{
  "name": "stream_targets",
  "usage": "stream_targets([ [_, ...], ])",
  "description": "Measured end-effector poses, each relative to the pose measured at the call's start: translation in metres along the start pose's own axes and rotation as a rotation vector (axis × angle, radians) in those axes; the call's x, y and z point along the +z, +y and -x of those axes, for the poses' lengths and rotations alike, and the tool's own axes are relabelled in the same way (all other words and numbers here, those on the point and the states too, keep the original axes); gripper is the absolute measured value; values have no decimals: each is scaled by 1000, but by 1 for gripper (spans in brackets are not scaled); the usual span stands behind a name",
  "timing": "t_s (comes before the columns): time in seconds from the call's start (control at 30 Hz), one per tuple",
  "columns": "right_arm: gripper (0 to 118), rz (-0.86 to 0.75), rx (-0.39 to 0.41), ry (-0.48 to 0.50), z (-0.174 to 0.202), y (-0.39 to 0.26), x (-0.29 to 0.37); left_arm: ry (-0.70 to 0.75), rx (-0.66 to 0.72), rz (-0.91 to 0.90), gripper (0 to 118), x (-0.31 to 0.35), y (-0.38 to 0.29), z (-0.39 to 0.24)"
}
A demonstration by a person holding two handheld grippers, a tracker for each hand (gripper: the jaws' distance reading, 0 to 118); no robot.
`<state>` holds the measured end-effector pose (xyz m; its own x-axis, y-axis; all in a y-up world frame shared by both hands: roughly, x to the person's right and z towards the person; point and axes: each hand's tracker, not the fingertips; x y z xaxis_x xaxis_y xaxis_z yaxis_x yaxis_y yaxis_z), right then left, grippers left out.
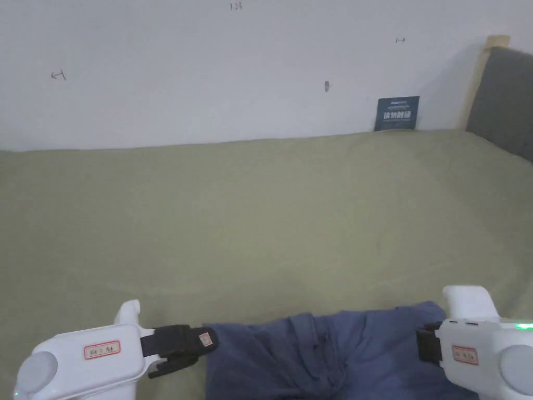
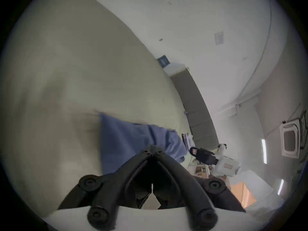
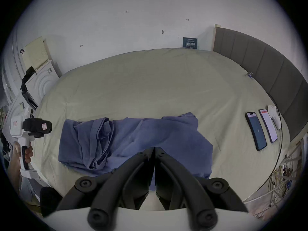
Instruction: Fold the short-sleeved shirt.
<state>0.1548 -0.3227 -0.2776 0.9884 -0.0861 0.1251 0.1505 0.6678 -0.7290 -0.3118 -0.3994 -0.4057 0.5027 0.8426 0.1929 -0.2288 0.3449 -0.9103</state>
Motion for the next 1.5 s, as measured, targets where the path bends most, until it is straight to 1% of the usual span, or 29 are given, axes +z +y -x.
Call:
stream_targets([
  [0.07,6,1,-1,-1,0,0,-1,-3,39,12,0,3,-1,13],
  [0.17,6,12,-9,3,0,-2,-2,-57,113,49,0,-5,-7,26],
  [0.27,6,21,6,-1,1,-4,-2,-51,118,54,0,-13,-5,35],
  [0.3,6,23,9,-3,1,-4,-2,-54,120,58,3,-16,-4,38],
  [0.33,6,24,8,-3,0,-4,-1,-43,125,53,21,-17,-4,40],
  [0.37,6,24,5,-3,-1,-4,-1,-43,140,58,55,-20,-5,40],
  [0.4,6,25,1,-4,-2,-5,-1,-63,165,94,103,-25,-5,43],
  [0.43,6,25,-2,-6,-2,-5,-1,-83,177,108,113,-26,-6,46],
  [0.47,6,25,-4,-4,-3,-6,0,-146,166,84,112,-30,-4,46],
  [0.57,6,29,-13,0,-3,-9,-2,-158,168,91,111,-47,-6,49],
  [0.63,6,36,-24,6,-2,-13,-5,-197,204,90,110,-57,-7,45],
  [0.67,6,42,-32,11,-1,-15,-6,-190,230,87,107,-62,-8,44],
  [0.7,6,46,-35,16,-1,-17,-8,-174,276,80,92,-65,-8,46],
  [0.73,6,50,-35,18,1,-18,-8,-171,299,92,69,-68,-9,48],
  [0.77,6,55,-34,18,2,-20,-9,-153,290,102,32,-71,-14,53],
  [0.8,6,59,-34,18,3,-21,-10,-78,263,107,15,-74,-17,55],
  [0.83,6,62,-35,20,3,-22,-10,-17,234,100,15,-72,-19,57],
  [0.9,6,65,-39,22,2,-22,-10,-149,283,46,15,-61,-22,60],
  [0.93,6,65,-37,21,2,-22,-10,-141,278,31,15,-56,-21,56],
  [0.97,6,64,-32,15,2,-22,-10,-86,234,12,14,-50,-17,54],
  [1.0,6,68,-25,8,1,-20,-9,-67,210,13,13,-43,-13,53],
  [1.1,6,54,-29,1,1,-16,-4,-84,201,14,13,-15,0,49],
  [1.2,6,34,-36,4,3,-13,2,-38,118,-27,13,20,14,45],
  [1.23,6,33,-38,2,3,-13,3,-40,132,-33,13,33,19,46],
  [1.3,6,32,-36,-2,5,-12,4,3,97,-88,13,65,21,36],
  [1.37,6,28,-28,-1,9,-12,4,19,96,-103,13,92,26,34],
  [1.43,6,33,-24,3,13,-12,4,69,44,-140,13,118,28,30],
  [1.5,6,35,-13,14,17,-13,4,127,48,-170,13,142,28,27],
])
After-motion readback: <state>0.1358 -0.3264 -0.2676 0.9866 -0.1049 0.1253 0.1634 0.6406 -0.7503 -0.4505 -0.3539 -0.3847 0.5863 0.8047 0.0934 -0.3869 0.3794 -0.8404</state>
